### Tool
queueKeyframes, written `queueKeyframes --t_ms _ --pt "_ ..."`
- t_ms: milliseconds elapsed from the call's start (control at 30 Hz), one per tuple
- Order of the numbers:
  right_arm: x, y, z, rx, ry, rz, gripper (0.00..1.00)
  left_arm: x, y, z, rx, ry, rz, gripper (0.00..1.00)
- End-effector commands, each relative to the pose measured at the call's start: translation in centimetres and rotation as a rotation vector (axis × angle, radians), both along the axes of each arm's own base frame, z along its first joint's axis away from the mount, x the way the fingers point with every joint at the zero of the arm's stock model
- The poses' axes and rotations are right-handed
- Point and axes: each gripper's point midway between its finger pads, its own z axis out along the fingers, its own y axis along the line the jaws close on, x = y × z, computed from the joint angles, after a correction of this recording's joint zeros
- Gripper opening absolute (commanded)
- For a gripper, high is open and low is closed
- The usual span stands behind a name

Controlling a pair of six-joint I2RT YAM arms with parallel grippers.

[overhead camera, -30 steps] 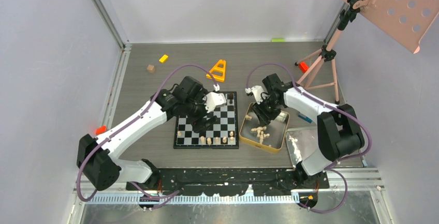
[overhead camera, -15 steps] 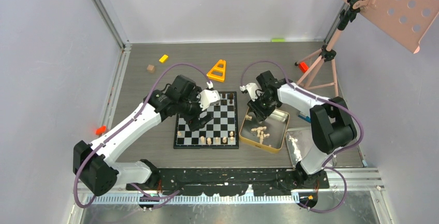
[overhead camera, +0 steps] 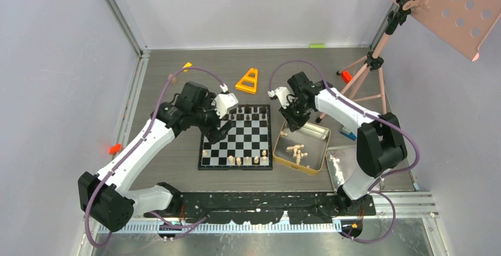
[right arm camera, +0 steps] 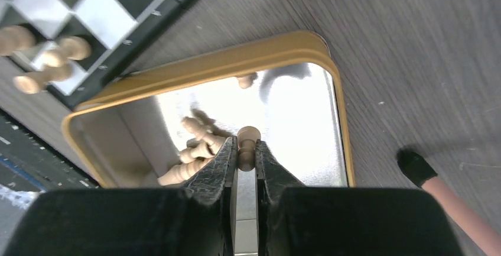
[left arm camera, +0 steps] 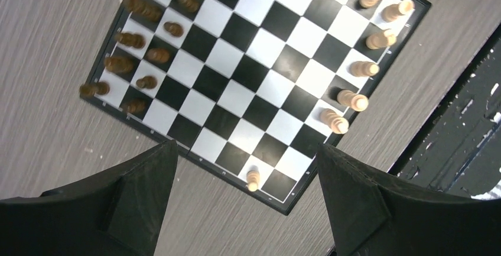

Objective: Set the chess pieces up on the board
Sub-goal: Pick up the chess piece from the storage box, then place the chess piece on the chessboard.

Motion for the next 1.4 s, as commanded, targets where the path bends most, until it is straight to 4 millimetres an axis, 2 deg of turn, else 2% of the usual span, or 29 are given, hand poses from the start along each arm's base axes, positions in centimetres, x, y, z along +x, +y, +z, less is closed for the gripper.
queueKeyframes --t_ms 0,133,200,367,500,600,800,900,1367 --pt "-1.0 3.6 6.2 0.100 -0.092 0.090 0.03 1.6 1.3 0.8 -0.077 -0.007 0.114 0.91" --pt "-3.0 7.3 7.8 0.143 -0.095 0.209 0.03 3.1 3.8 0.5 -0.116 0.031 0.256 0.92" --pt "-4.0 9.1 7.9 0.152 -0.086 0.267 0.03 3.8 5.3 0.4 -0.129 0.047 0.328 0.93" --pt "-6.2 12.9 6.1 0.123 -0.028 0.405 0.03 4.8 9.8 0.5 -0.158 0.071 0.505 0.94" --pt "-7.3 14.8 4.3 0.089 0.006 0.475 0.03 4.9 13.1 0.9 -0.200 0.088 0.627 0.94" --pt "-7.7 15.7 3.1 0.067 0.015 0.502 0.03 4.7 14.4 1.4 -0.226 0.083 0.672 0.95" --pt "-7.4 16.9 0.8 0.018 0.027 0.511 0.03 4.1 14.9 2.3 -0.255 0.058 0.684 0.95" --pt "-7.1 17.2 0.4 0.004 0.017 0.505 0.03 4.0 14.8 2.6 -0.260 0.049 0.679 0.95" --pt "-7.0 16.4 -1.5 -0.063 0.043 0.497 0.03 4.0 14.4 2.8 -0.278 0.049 0.655 0.95"
